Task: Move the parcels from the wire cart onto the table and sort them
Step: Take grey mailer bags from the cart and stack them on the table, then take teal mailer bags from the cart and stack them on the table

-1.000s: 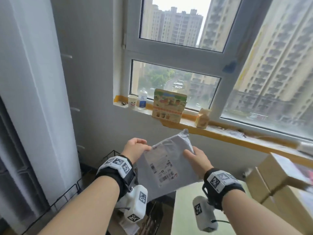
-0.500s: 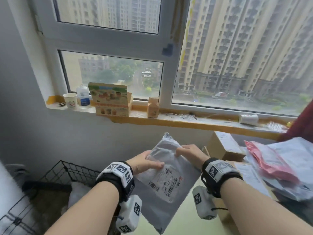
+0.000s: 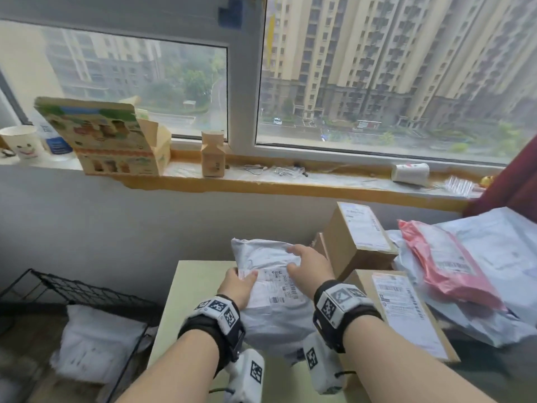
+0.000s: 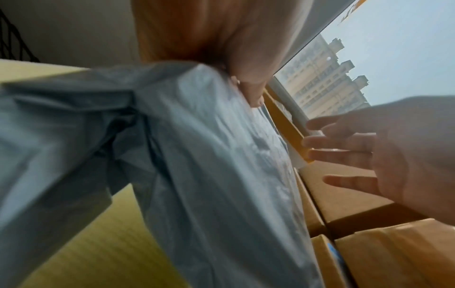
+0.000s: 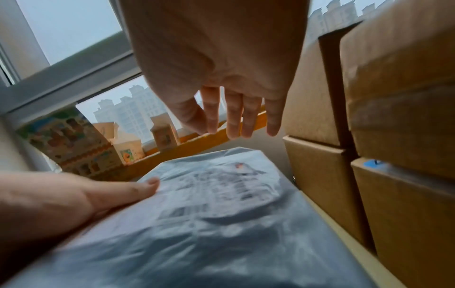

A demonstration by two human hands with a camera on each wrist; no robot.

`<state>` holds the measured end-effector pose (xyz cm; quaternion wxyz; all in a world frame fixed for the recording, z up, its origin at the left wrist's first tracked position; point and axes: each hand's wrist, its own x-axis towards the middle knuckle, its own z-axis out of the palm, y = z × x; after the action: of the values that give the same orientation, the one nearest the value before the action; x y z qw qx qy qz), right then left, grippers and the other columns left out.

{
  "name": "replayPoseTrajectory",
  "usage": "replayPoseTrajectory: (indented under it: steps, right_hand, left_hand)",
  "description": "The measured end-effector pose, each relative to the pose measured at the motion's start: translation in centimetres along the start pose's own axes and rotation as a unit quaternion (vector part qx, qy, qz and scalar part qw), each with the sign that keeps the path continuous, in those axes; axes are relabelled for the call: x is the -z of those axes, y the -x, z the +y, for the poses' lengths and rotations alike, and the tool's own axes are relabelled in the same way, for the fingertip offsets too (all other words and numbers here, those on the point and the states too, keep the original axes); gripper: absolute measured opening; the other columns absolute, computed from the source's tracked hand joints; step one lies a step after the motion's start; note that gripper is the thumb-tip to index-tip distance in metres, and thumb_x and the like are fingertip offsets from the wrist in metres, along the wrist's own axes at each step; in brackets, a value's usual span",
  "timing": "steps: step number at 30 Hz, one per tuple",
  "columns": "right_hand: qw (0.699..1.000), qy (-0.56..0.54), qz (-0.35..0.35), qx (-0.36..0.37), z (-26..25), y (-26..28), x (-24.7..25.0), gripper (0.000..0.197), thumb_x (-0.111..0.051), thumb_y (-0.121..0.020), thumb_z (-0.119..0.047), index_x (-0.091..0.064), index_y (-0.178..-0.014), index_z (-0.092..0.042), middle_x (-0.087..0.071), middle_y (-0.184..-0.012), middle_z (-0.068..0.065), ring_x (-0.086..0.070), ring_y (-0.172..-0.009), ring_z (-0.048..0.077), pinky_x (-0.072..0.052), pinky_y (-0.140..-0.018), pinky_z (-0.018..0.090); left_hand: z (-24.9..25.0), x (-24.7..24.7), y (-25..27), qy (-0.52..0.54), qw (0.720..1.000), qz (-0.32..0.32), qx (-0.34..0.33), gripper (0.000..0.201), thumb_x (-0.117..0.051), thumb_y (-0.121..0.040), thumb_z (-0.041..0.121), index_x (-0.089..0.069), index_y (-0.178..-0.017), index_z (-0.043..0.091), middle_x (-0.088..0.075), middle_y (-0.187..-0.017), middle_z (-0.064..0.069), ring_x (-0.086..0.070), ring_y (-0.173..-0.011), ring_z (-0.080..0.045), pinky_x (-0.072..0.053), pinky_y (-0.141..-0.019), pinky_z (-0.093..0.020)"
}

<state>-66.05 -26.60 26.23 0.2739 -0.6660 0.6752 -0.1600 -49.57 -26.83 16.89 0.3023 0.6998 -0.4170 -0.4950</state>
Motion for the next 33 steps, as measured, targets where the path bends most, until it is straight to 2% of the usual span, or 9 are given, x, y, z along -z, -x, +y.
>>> replayPoseTrajectory:
  steps: [3, 7, 11, 16, 19, 23, 26, 29, 33]
  right_hand:
    - [0.999, 0.017, -0.039, -0.020, 1.6, -1.4, -2.0, 0.042, -0.047, -0.090, -0.015, -0.057, -0.129, -0.028, -0.059, -0.130, -0.002, -0.057, -0.115, 0.017, -0.045, -0.097, 0.025]
    - [0.995, 0.036, -0.079, -0.047, 3.2, -3.0, -3.7, 0.047, -0.046, -0.090, -0.012, -0.051, -0.135, -0.026, -0.053, -0.138, -0.002, -0.051, -0.124, 0.017, -0.041, -0.104, 0.028]
    - [0.993, 0.061, -0.087, -0.055, 4.3, -3.9, -4.3, 0.043, -0.047, -0.092, -0.017, -0.052, -0.134, -0.025, -0.050, -0.141, -0.001, -0.048, -0.128, 0.019, -0.038, -0.106, 0.028]
    - [0.991, 0.075, -0.087, -0.071, 5.2, -4.4, -4.6, 0.046, -0.051, -0.087, -0.015, -0.055, -0.131, -0.030, -0.053, -0.138, -0.005, -0.052, -0.123, 0.018, -0.044, -0.101, 0.030]
    - [0.991, 0.070, -0.085, -0.075, 5.1, -4.6, -4.6, 0.043, -0.054, -0.087, -0.020, -0.058, -0.128, -0.030, -0.057, -0.133, -0.005, -0.056, -0.118, 0.019, -0.046, -0.098, 0.030]
    - [0.990, 0.068, -0.089, -0.081, 4.5, -4.5, -4.2, 0.039, -0.055, -0.089, -0.028, -0.058, -0.128, -0.028, -0.062, -0.126, -0.002, -0.059, -0.114, 0.020, -0.047, -0.096, 0.029]
    - [0.989, 0.071, -0.097, -0.083, 4.0, -4.4, -3.6, 0.038, -0.054, -0.090, -0.026, -0.059, -0.128, -0.023, -0.064, -0.124, 0.001, -0.058, -0.114, 0.022, -0.047, -0.095, 0.028]
    - [0.991, 0.066, -0.089, -0.076, 3.1, -4.1, -2.9, 0.035, -0.053, -0.090, -0.025, -0.062, -0.124, -0.021, -0.065, -0.122, 0.001, -0.060, -0.111, 0.022, -0.048, -0.094, 0.028]
    - [0.993, 0.061, -0.079, -0.057, 1.2, -3.6, -2.3, 0.030, -0.051, -0.091, -0.020, -0.066, -0.116, -0.017, -0.067, -0.117, 0.003, -0.061, -0.107, 0.022, -0.048, -0.090, 0.027]
  left_hand:
    - [0.4, -2.3, -1.1, 0.000, 1.000, 0.008, 0.010, 0.049, -0.054, -0.090, 0.043, -0.050, -0.126, 0.010, -0.064, -0.118, -0.011, -0.062, -0.106, -0.031, -0.047, -0.098, -0.043]
    - [0.8, -4.5, -2.6, -0.009, 1.000, 0.012, 0.012, 0.043, -0.049, -0.093, 0.034, -0.049, -0.126, 0.007, -0.062, -0.120, -0.013, -0.060, -0.108, -0.032, -0.046, -0.098, -0.041]
    - [0.6, -5.3, -3.5, -0.062, 0.998, -0.004, -0.010, 0.034, -0.042, -0.097, 0.026, -0.057, -0.120, 0.006, -0.063, -0.119, -0.013, -0.059, -0.106, -0.031, -0.044, -0.089, -0.031]
    - [0.1, -5.7, -3.6, -0.084, 0.996, -0.003, -0.001, 0.034, -0.040, -0.098, 0.021, -0.058, -0.123, 0.007, -0.062, -0.123, -0.015, -0.058, -0.112, -0.032, -0.045, -0.092, -0.032]
    - [0.2, -5.9, -3.7, -0.076, 0.997, -0.024, -0.005, 0.033, -0.040, -0.095, 0.017, -0.061, -0.118, 0.006, -0.065, -0.117, -0.013, -0.060, -0.106, -0.032, -0.045, -0.089, -0.030]
    - [0.3, -5.6, -3.5, -0.055, 0.998, -0.040, 0.005, 0.033, -0.043, -0.093, 0.022, -0.061, -0.116, 0.007, -0.067, -0.113, -0.015, -0.062, -0.103, -0.032, -0.049, -0.093, -0.038]
    - [1.1, -4.4, -2.9, -0.063, 0.998, -0.022, 0.013, 0.035, -0.043, -0.095, 0.026, -0.058, -0.117, 0.003, -0.064, -0.115, -0.015, -0.060, -0.106, -0.033, -0.047, -0.092, -0.034]
    - [2.0, -3.1, -2.5, -0.087, 0.996, -0.007, 0.007, 0.025, -0.041, -0.098, 0.028, -0.057, -0.092, 0.010, -0.059, -0.099, -0.012, -0.055, -0.092, -0.028, -0.039, -0.078, -0.029]
    - [2.7, -1.1, -1.6, -0.096, 0.995, 0.013, -0.012, 0.037, -0.039, -0.098, 0.025, -0.039, -0.063, 0.015, -0.039, -0.061, -0.004, -0.037, -0.058, -0.023, -0.028, -0.057, -0.029]
